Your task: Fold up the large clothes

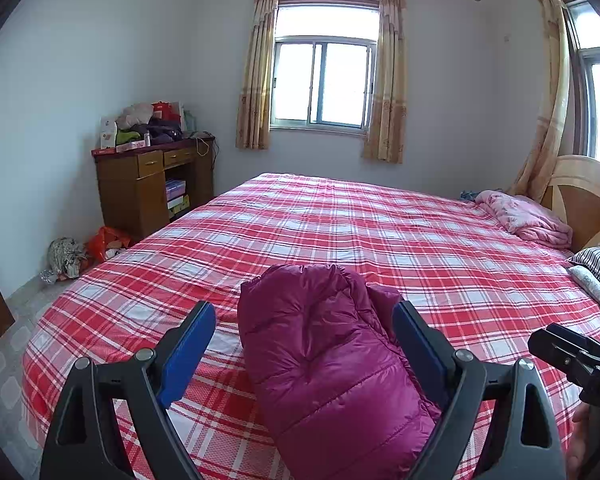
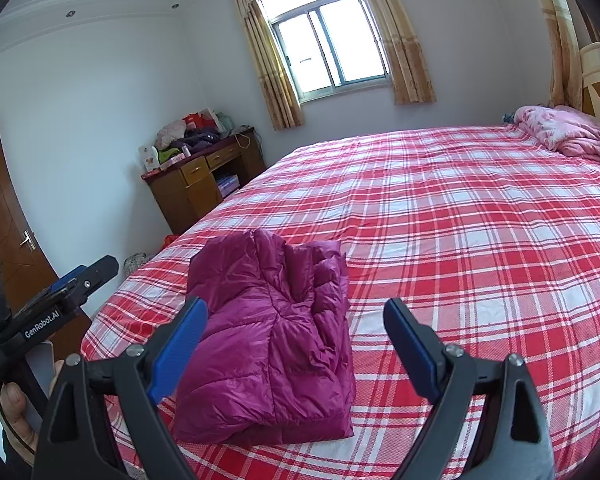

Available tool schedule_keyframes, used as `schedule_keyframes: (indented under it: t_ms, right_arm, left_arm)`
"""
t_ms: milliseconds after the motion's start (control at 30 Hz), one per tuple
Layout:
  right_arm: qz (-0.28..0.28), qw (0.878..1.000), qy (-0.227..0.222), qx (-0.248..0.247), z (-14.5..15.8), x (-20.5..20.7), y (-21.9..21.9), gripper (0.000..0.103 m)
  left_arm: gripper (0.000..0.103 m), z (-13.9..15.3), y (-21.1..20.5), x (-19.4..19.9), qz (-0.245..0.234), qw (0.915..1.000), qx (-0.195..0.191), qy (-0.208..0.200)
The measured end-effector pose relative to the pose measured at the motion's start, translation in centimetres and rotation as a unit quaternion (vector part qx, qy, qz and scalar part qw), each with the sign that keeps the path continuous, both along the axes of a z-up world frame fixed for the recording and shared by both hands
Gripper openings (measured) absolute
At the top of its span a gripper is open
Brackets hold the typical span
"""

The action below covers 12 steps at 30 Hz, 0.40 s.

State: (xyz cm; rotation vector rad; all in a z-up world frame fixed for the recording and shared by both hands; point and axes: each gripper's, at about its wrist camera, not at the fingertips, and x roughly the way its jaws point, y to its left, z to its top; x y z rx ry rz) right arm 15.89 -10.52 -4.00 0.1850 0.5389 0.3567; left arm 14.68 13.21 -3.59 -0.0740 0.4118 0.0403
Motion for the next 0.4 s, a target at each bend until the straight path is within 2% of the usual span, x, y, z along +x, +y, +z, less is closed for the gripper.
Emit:
schedule_keyframes:
  t_ms: [400]
  right_arm:
    - [-0.001,1.000,0.010,0.000,-0.66,-0.01,-0.18,0.092]
  left_arm:
    - [0.090,-0.37,0.00,-0.11,0.007,0.9999,0.008,-0.009]
